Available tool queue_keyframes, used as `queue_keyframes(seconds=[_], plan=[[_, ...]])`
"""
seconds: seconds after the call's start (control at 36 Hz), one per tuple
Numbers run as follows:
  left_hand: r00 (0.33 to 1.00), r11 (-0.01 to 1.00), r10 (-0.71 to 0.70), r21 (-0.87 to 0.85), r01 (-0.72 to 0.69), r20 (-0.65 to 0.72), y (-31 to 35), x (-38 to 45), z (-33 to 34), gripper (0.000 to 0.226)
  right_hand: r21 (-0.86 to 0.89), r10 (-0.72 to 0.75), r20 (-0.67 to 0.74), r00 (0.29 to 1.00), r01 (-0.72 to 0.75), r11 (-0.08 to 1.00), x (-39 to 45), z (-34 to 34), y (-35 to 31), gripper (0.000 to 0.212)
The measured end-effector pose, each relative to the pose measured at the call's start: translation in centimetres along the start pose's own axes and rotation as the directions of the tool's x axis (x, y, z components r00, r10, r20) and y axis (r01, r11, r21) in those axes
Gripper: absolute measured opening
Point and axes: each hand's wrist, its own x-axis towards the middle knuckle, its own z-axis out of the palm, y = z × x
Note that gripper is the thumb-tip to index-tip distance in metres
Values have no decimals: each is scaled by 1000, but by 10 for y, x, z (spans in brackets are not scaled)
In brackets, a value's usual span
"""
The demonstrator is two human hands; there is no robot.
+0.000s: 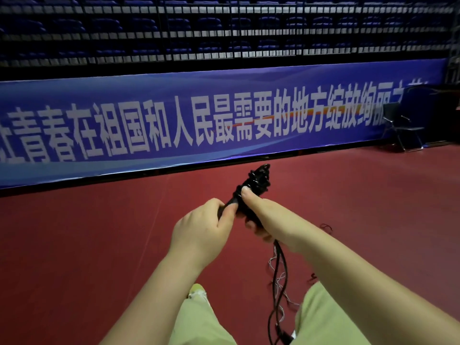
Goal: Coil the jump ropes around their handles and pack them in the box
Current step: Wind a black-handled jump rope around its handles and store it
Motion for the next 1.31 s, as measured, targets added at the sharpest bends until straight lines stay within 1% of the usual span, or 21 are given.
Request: queue_keyframes(seconds=[0.14,0.25,0.28,0.33,0.36,0.39,0.42,0.44,0.5,0.53,0.56,0.64,0.72,0.78,0.83,0.94,1.0,1.11,1.19,1.25,1.31], plan=[[999,999,40,-31,-40,8,6,-2,-5,31,64,-34,-81,996,40,997,-2,-5,-7,55],[996,996,85,-37,-83,40,10,-3,-14,35,134,-88,-135,987,106,985,-1,-4,-9,51],[995,994,77,-88,-72,61,10,-2,-16,36,170,-91,-140,986,115,979,-1,-4,-9,48],[990,961,45,-277,-7,131,10,-2,-21,39,267,-87,-128,988,119,956,0,-2,-8,43],[983,914,37,-404,40,180,10,-2,-23,41,329,-81,-117,990,116,937,1,-2,-7,42],[969,836,39,-539,103,246,11,-3,-25,43,397,-82,-107,991,118,910,3,-2,-6,42],[940,724,51,-661,197,336,10,-4,-27,47,459,-93,-95,991,127,880,4,-2,-5,42],[891,580,89,-750,318,446,10,-5,-27,53,511,-114,-85,990,142,848,5,-2,-3,44],[742,272,260,-784,558,618,9,-9,-27,72,583,-186,-45,982,177,793,6,-1,-1,51],[671,145,363,-750,645,647,8,-11,-25,78,609,-226,-13,974,187,771,4,0,-3,52],[624,52,444,-713,699,644,7,-13,-21,81,632,-259,15,966,191,751,3,2,-5,52],[571,-77,586,-662,745,575,6,-16,-12,79,623,-301,35,953,214,752,0,2,-11,50],[568,-159,609,-617,771,553,8,-14,-14,73,553,-290,76,954,201,808,0,-2,-13,49],[609,-132,519,-647,751,600,10,-9,-18,71,507,-256,116,960,165,846,1,-6,-11,52],[666,-59,387,-703,709,638,11,-6,-23,71,422,-233,130,964,159,893,3,-11,-9,57],[717,106,233,-751,652,656,12,-4,-27,70,231,-235,48,971,218,948,3,-14,-6,63],[757,226,149,-768,600,636,11,-3,-26,68,158,-235,1,972,232,960,1,-13,-6,61],[856,488,22,-753,442,517,7,-1,-26,64,27,-165,-109,980,169,985,1,-7,-3,59],[903,634,-45,-686,357,428,9,-1,-28,56,-18,-164,-167,972,163,986,5,-2,0,62],[930,745,-88,-596,300,358,11,1,-28,58,-12,-154,-171,973,154,988,8,0,1,64],[958,865,-132,-442,237,255,8,4,-27,58,51,-83,-151,985,92,994,11,1,2,70]])
